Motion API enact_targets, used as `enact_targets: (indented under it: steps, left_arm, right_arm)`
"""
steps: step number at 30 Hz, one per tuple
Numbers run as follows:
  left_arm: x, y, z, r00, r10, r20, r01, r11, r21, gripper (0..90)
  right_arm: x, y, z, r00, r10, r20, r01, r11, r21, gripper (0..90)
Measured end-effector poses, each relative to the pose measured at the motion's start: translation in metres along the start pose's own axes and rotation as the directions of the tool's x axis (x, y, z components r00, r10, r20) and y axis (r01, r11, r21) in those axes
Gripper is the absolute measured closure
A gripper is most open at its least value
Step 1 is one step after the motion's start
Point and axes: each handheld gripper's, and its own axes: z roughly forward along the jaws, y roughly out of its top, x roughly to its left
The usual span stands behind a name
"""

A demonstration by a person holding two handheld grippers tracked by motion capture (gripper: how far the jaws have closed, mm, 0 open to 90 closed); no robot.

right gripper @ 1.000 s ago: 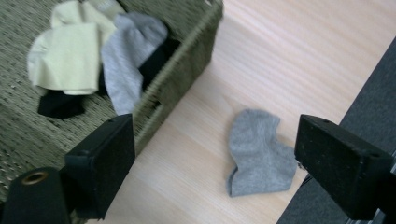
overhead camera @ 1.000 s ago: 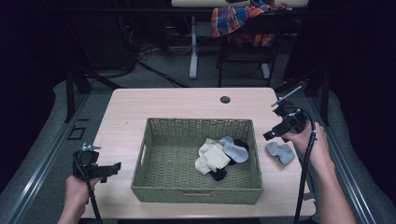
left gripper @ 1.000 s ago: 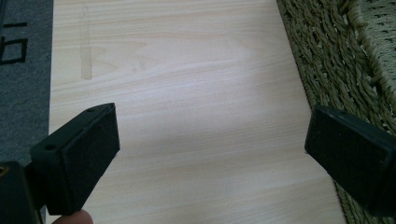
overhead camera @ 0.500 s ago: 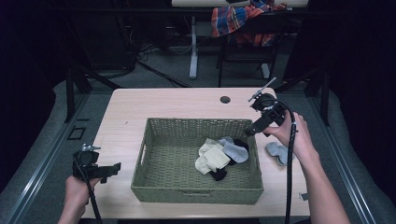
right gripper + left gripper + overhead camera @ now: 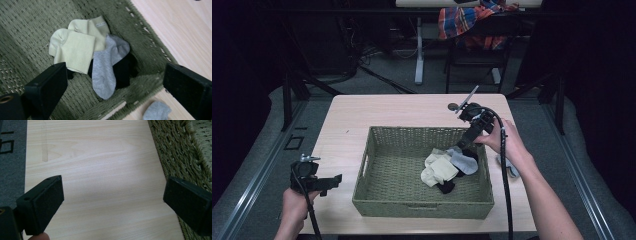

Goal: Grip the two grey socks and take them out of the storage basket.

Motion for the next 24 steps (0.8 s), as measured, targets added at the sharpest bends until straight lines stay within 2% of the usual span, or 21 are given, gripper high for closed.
enact_targets:
  steps: [1,4,6,8,10,13,15,16,17,24]
  left_arm:
    - [0.0,0.0,0.0,1.0,0.001,0.0,-0.001,1.0,0.002,3.2]
    - [0.001,0.0,0.0,1.0,0.0,0.0,0.0,1.0,0.002,3.2]
    - [0.001,0.0,0.0,1.0,0.0,0.002,0.0,1.0,0.006,3.2]
    - [0.001,0.001,0.001,1.0,-0.002,0.0,0.002,1.0,0.0,3.2]
    - [0.001,0.001,0.001,1.0,-0.001,-0.001,0.001,1.0,0.0,3.2]
    - [0.001,0.001,0.0,1.0,-0.001,-0.002,0.001,1.0,0.0,3.2]
    - [0.001,0.001,0.0,1.0,-0.002,-0.001,0.002,1.0,-0.002,3.2]
    - [0.001,0.001,0.0,1.0,-0.002,-0.001,0.002,1.0,-0.002,3.2]
    - [0.002,0.001,0.0,1.0,-0.001,-0.003,0.001,1.0,-0.002,3.2]
    - [0.002,0.001,0.0,1.0,-0.004,-0.001,0.004,1.0,-0.002,3.2]
  right_arm:
    - [0.003,0.003,0.008,0.9998,-0.018,0.007,0.018,1.0,0.025,16.7]
    - [0.007,0.005,0.017,0.9999,-0.017,0.003,0.017,0.999,0.036,17.0]
    - [0.006,0.007,0.025,0.9994,-0.03,0.015,0.029,0.998,0.056,23.0]
    - [0.005,0.008,0.037,0.9997,-0.02,0.015,0.019,0.997,0.081,26.6]
    - [0.006,0.009,0.044,0.9996,-0.021,0.019,0.019,0.995,0.103,27.4]
    - [0.008,0.008,0.053,0.9997,-0.02,0.014,0.019,0.993,0.117,36.2]
    - [0.008,0.009,0.059,0.999,-0.041,0.02,0.037,0.989,0.146,43.0]
    - [0.008,0.009,0.059,0.999,-0.041,0.02,0.037,0.989,0.146,43.0]
    - [0.01,0.01,0.064,0.999,-0.037,0.024,0.033,0.987,0.16,48.0]
    - [0.011,0.013,0.081,0.9992,-0.029,0.028,0.023,0.978,0.208,57.7]
